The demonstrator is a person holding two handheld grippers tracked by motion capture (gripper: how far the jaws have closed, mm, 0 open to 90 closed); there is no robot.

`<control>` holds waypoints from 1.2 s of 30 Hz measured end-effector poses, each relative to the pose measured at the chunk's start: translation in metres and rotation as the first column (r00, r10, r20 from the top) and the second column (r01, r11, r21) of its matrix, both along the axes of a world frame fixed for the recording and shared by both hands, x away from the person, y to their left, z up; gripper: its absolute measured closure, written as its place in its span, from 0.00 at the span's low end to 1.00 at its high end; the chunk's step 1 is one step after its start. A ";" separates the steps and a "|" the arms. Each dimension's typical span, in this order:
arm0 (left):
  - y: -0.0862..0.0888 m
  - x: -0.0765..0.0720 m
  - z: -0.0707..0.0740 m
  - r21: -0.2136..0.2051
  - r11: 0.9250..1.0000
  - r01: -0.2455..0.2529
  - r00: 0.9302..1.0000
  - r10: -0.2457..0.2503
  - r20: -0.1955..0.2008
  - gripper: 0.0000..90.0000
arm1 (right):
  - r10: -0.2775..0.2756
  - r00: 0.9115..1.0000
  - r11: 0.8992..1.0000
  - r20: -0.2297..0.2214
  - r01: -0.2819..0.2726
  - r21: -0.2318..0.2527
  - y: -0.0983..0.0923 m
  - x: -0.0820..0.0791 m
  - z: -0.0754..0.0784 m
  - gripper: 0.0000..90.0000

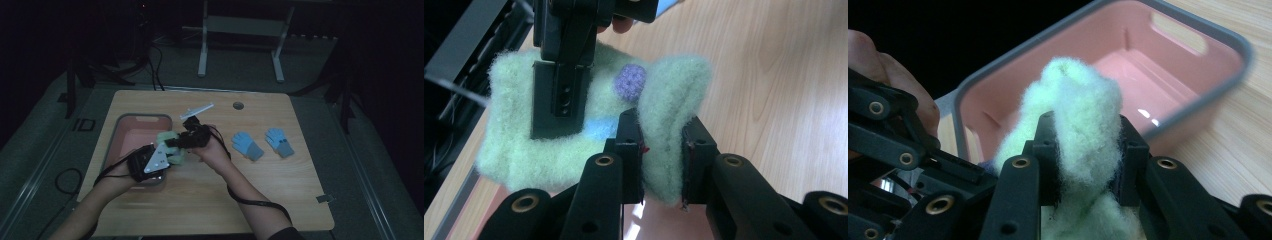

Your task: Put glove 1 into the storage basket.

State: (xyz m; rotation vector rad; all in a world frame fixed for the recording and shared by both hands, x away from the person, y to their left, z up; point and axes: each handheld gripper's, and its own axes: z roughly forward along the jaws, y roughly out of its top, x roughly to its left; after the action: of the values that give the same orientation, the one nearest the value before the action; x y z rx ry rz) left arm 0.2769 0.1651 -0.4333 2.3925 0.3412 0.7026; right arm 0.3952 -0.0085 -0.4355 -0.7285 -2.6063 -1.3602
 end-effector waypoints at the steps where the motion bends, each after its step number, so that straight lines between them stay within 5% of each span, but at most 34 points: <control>1: 0.004 -0.001 0.000 0.002 1.000 -0.006 1.000 0.006 -0.001 0.84 | 0.011 1.000 1.000 -0.001 -0.011 0.003 0.008 0.001 0.000 0.78; 14: 0.052 -0.008 -0.021 0.056 0.995 -0.078 0.996 0.080 -0.040 0.84 | 0.069 0.997 0.998 -0.043 -0.069 0.006 0.072 0.003 -0.023 0.78; 23: 0.059 0.005 -0.044 0.049 0.995 -0.092 0.991 0.096 -0.093 0.84 | 0.051 0.998 0.995 -0.047 -0.054 -0.082 0.085 0.011 -0.047 0.78; 29: 0.061 0.017 -0.054 0.093 0.991 -0.095 0.982 0.108 -0.152 0.84 | 0.045 0.998 0.986 -0.041 -0.051 -0.159 0.099 0.014 -0.057 0.78; 36: 0.055 0.027 -0.062 0.141 0.987 -0.083 0.975 0.109 -0.193 0.83 | 0.034 0.999 0.962 0.005 -0.031 -0.273 0.113 0.013 -0.059 0.72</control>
State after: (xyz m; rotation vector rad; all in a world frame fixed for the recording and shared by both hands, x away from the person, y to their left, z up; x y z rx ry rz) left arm 0.3043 0.2203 -0.4949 2.5947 0.5122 0.5419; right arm 0.4081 0.1042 -0.4948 -0.7087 -2.8333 -1.0079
